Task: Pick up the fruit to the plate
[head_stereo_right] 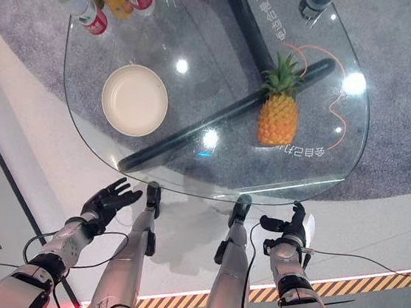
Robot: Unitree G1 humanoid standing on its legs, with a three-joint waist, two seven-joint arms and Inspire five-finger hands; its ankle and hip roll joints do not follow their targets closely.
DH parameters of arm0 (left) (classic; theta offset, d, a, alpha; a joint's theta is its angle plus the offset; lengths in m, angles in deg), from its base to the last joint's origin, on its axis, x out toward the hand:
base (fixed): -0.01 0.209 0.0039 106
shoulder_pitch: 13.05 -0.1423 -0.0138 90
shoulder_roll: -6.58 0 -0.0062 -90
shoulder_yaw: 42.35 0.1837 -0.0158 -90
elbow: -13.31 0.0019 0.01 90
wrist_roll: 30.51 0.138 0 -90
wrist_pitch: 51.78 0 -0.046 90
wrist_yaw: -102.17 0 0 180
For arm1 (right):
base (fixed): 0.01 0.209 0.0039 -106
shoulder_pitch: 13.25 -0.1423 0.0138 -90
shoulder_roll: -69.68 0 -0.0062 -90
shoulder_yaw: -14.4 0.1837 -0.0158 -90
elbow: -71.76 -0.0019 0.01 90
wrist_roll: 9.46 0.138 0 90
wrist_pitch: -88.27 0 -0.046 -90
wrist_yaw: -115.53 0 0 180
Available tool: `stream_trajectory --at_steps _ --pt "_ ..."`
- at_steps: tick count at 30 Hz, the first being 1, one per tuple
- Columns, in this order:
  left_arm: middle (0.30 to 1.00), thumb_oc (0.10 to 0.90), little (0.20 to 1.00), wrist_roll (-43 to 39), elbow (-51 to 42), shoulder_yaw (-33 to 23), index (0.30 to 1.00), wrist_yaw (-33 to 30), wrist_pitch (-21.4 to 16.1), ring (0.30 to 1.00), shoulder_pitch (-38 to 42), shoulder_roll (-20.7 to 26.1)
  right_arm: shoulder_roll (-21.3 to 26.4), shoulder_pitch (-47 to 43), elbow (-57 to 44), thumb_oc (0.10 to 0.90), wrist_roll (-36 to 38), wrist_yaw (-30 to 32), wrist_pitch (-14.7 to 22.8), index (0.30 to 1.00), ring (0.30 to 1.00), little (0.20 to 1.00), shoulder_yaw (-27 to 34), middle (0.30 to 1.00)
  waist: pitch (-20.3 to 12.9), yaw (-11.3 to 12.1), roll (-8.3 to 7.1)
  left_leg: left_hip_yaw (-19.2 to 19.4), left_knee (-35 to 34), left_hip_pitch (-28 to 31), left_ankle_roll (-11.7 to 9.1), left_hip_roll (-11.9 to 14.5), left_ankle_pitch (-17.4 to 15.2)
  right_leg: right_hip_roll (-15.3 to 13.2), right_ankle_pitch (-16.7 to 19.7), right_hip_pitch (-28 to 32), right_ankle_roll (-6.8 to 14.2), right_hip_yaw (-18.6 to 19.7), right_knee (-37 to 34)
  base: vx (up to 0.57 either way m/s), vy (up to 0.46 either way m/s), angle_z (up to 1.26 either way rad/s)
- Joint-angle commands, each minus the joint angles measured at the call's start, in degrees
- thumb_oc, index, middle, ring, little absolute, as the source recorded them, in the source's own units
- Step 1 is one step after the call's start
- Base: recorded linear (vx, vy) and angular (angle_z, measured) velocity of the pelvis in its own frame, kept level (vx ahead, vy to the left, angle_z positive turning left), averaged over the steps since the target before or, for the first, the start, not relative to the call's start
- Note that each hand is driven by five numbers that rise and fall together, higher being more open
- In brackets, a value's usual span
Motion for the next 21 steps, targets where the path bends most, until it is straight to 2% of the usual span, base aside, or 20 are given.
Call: stream_trajectory --at_steps 1,21 --pt "0.9 0.8 0.9 -2.0 1.3 -2.6 0.9 -3.0 -3.3 0.9 -2.6 2.8 2.7 2.3 -2.3 0.8 1.8 3.1 1.7 0.9 0.9 0.9 1.9 0.9 -0.7 0.3 -2.75 -1.9 9.1 -6.5 0.8 -2.7 -5.9 0.8 -0.9 -5.8 0.4 0.9 4.7 -0.04 -0.05 0.03" --pt "0.9 0.8 0.9 -1.2 1.6 -2.9 0.9 -7.0 -4.0 0.9 -0.1 3.9 4.6 -3.3 -1.7 0.8 5.5 2.5 2.8 0.9 0.9 0.9 0.4 0.9 -0.7 1.2 -3.26 -2.9 9.4 -9.7 0.3 -2.6 -5.8 0.9 -0.1 -8.7 0.1 -0.2 4.0 -0.01 -0.005 0.0"
